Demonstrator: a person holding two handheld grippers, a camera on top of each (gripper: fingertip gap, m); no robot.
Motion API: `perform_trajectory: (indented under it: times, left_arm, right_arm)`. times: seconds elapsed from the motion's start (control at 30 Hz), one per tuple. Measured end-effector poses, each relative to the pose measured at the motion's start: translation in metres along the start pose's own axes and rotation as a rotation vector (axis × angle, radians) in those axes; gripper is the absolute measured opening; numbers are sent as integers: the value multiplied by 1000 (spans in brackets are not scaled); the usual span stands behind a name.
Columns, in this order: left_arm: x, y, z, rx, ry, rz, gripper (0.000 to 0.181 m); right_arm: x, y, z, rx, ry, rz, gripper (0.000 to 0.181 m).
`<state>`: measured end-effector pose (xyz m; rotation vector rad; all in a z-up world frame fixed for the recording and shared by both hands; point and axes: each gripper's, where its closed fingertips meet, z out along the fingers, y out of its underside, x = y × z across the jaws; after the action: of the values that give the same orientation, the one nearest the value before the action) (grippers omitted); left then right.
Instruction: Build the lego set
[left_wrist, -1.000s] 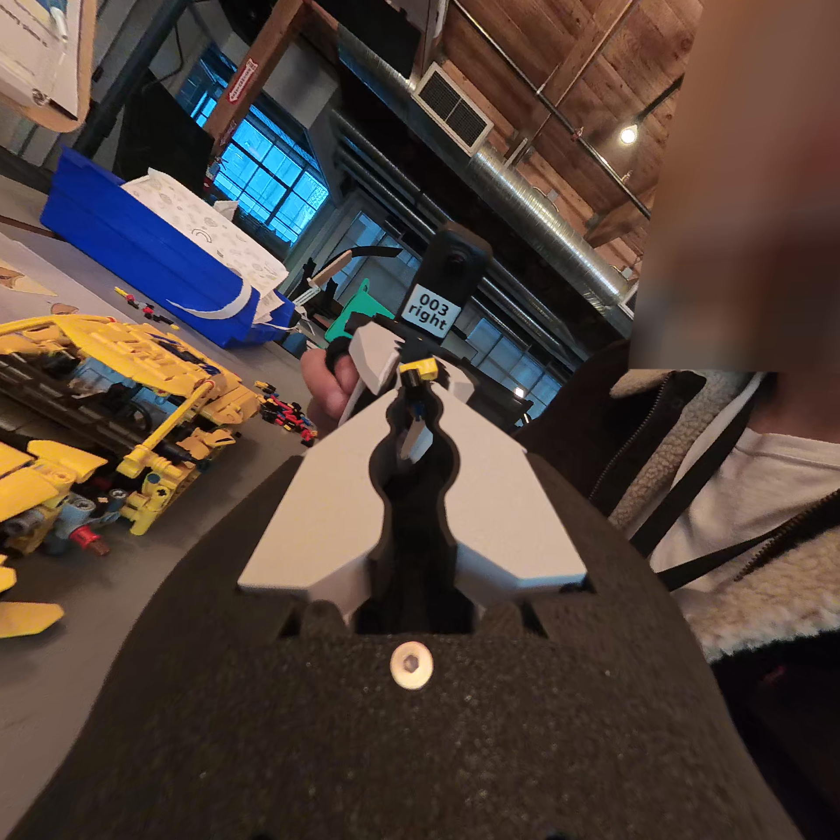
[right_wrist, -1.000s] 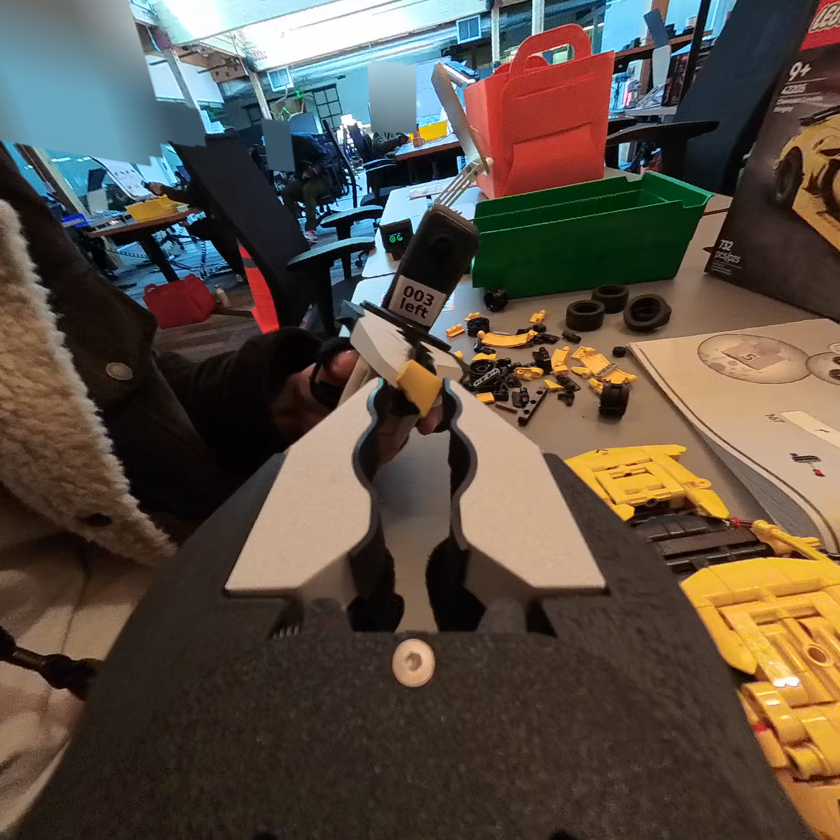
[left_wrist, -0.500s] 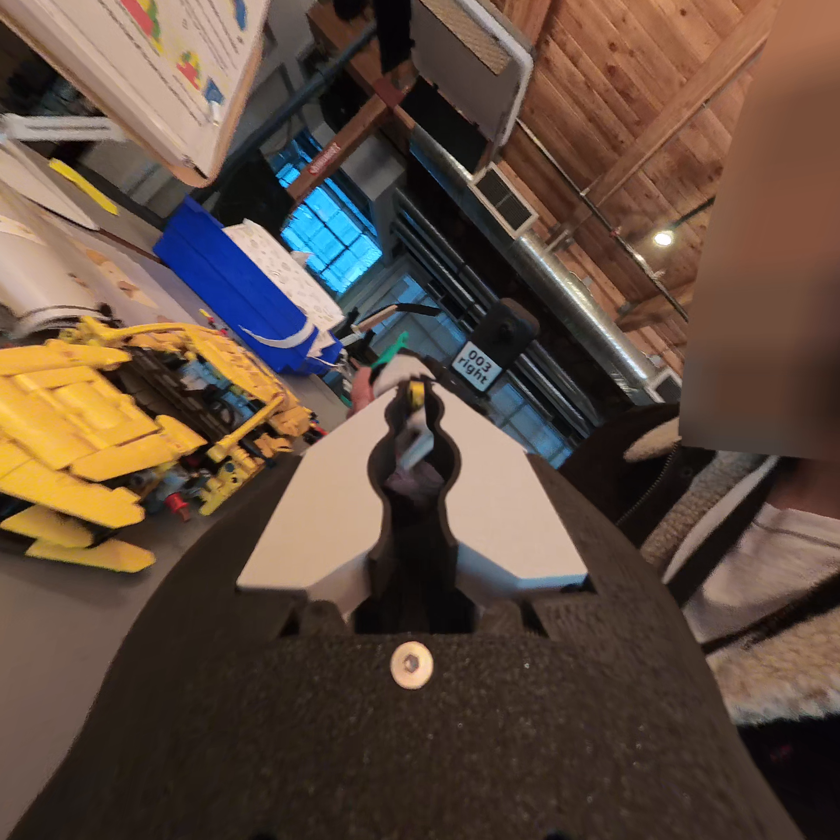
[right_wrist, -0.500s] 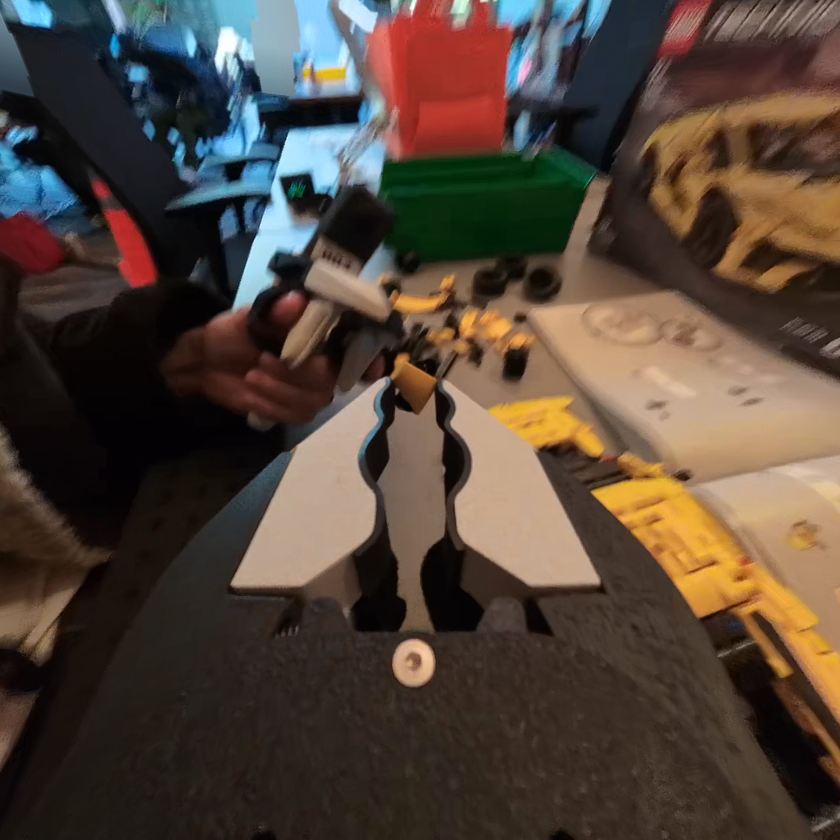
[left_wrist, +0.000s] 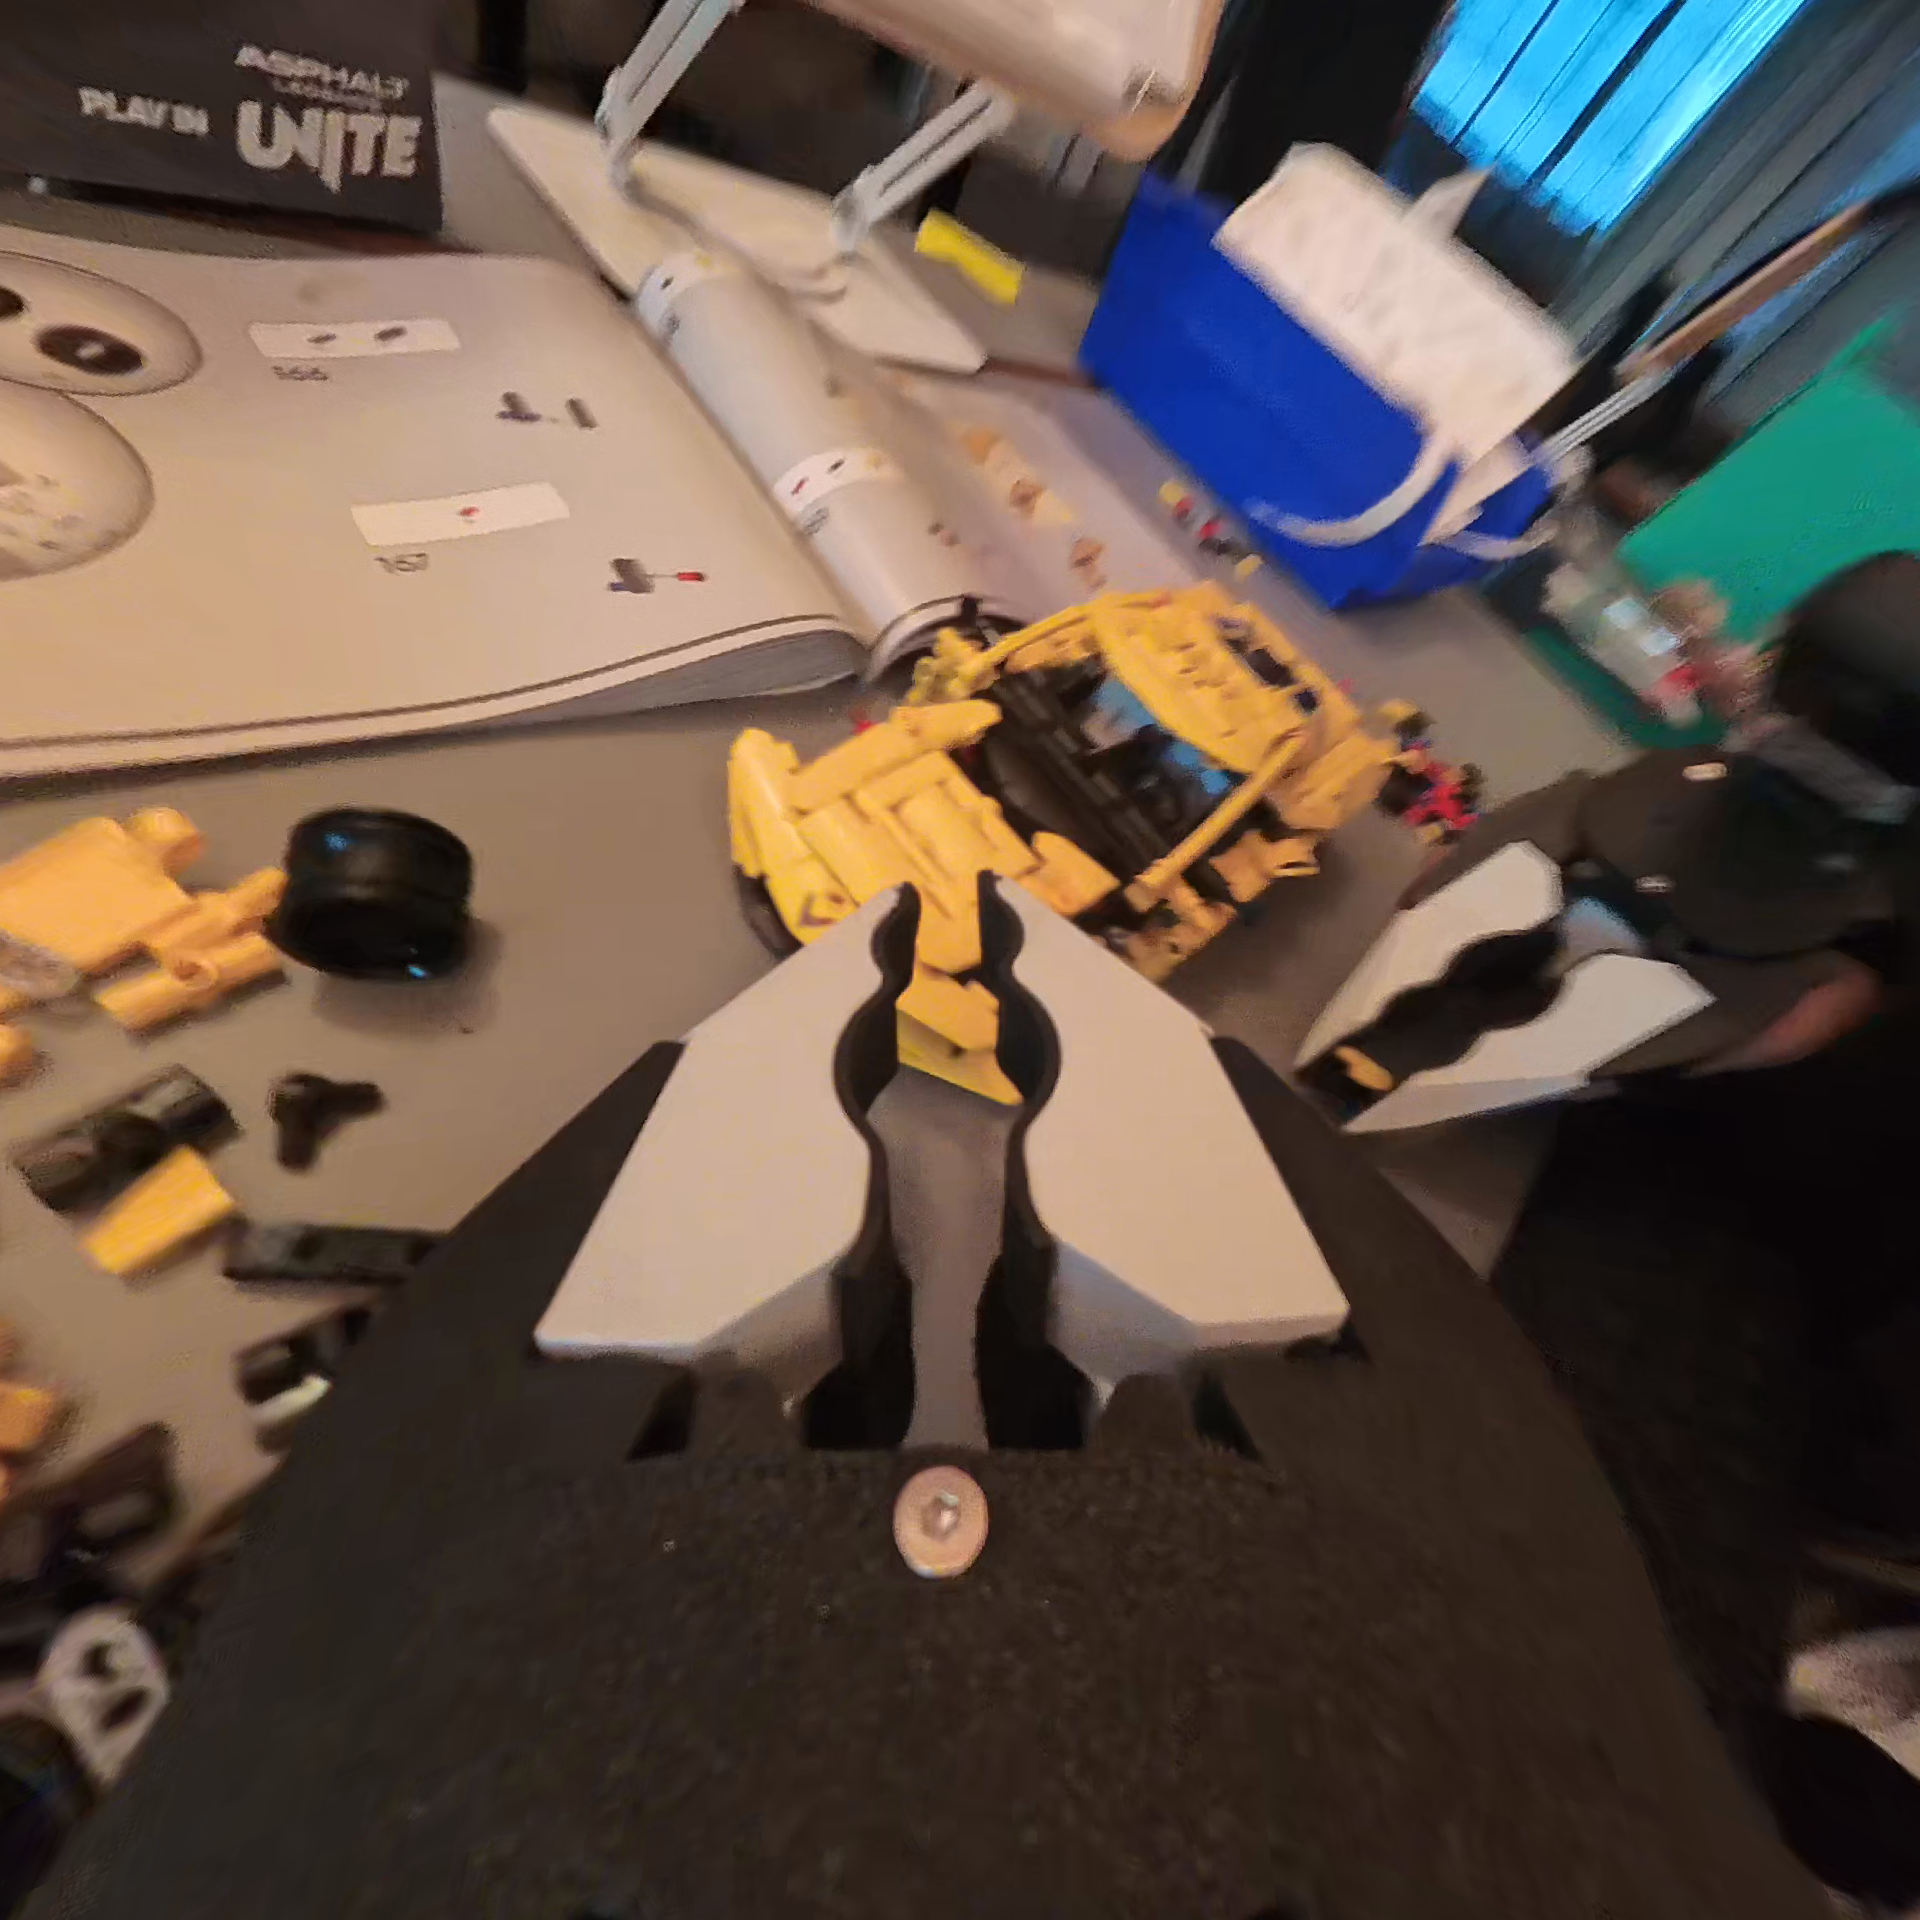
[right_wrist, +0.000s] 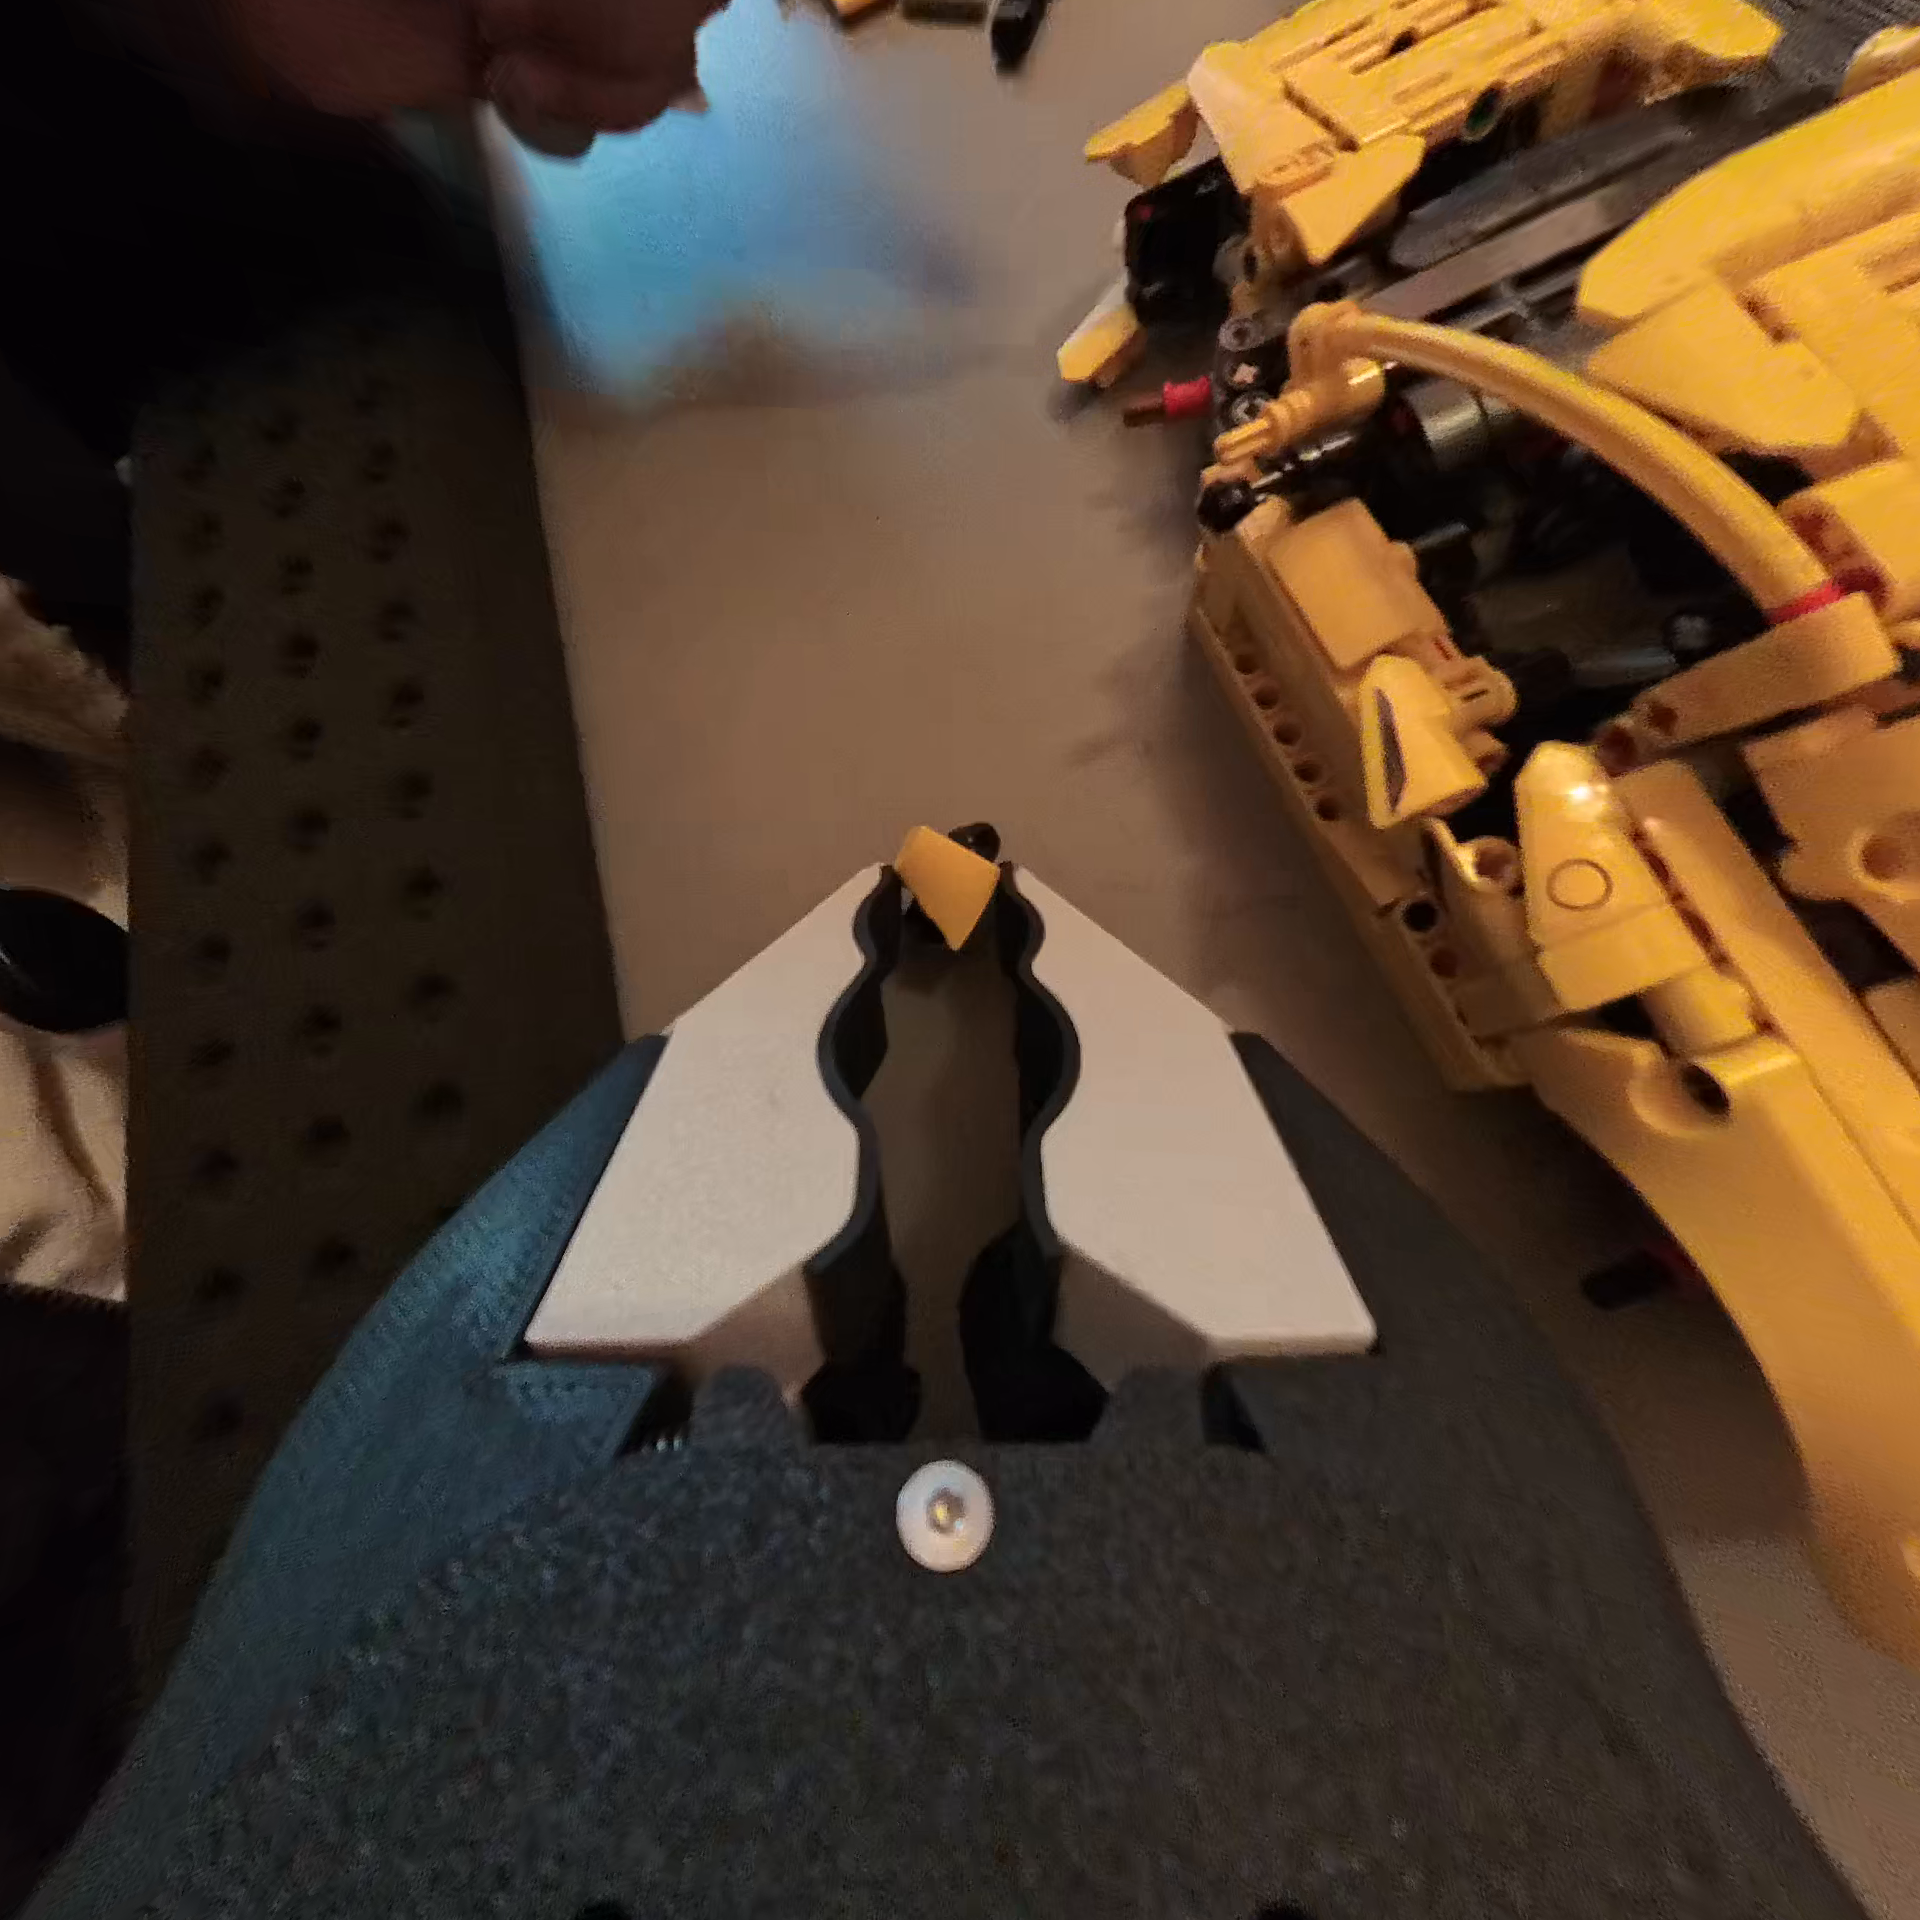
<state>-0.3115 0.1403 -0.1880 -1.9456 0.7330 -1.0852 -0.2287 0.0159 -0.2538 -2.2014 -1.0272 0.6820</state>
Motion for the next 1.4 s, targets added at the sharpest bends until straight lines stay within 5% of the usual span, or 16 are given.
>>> perform_trajectory:
  times: [0.17,0.3,0.4,0.53,0.63,0.77,1.03,1.13,1.23,1.4]
  left_arm:
    - [-5,-55,42,-147,-33,117,16]
    - [-6,-104,103,-236,-35,194,24]
    - [-27,-126,137,-191,-133,237,25]
    - [-44,-106,155,-142,-110,134,25]
    - [-52,-86,147,-170,-77,129,25]
    - [-56,-95,140,-132,-61,145,25]
    - [-64,-80,146,-169,-52,135,25]
    - [-65,-78,146,-175,-49,126,25]
    - [-67,-77,145,-172,-43,114,25]
    - [-62,-76,146,-164,-10,85,25]
  right_arm:
    - [7,2,-10,20,40,4,22]
    - [27,-4,-57,145,123,36,25]
    - [91,17,-123,196,407,65,13]
    - [169,76,-177,49,644,187,12]
    - [177,91,-166,9,552,247,13]
    - [181,106,-165,-91,578,231,12]
    - [178,100,-163,-144,564,215,2]
    - [139,50,-156,-17,414,196,1]
    - [78,12,-118,11,224,99,1]
    - [29,9,-55,-16,138,30,1]
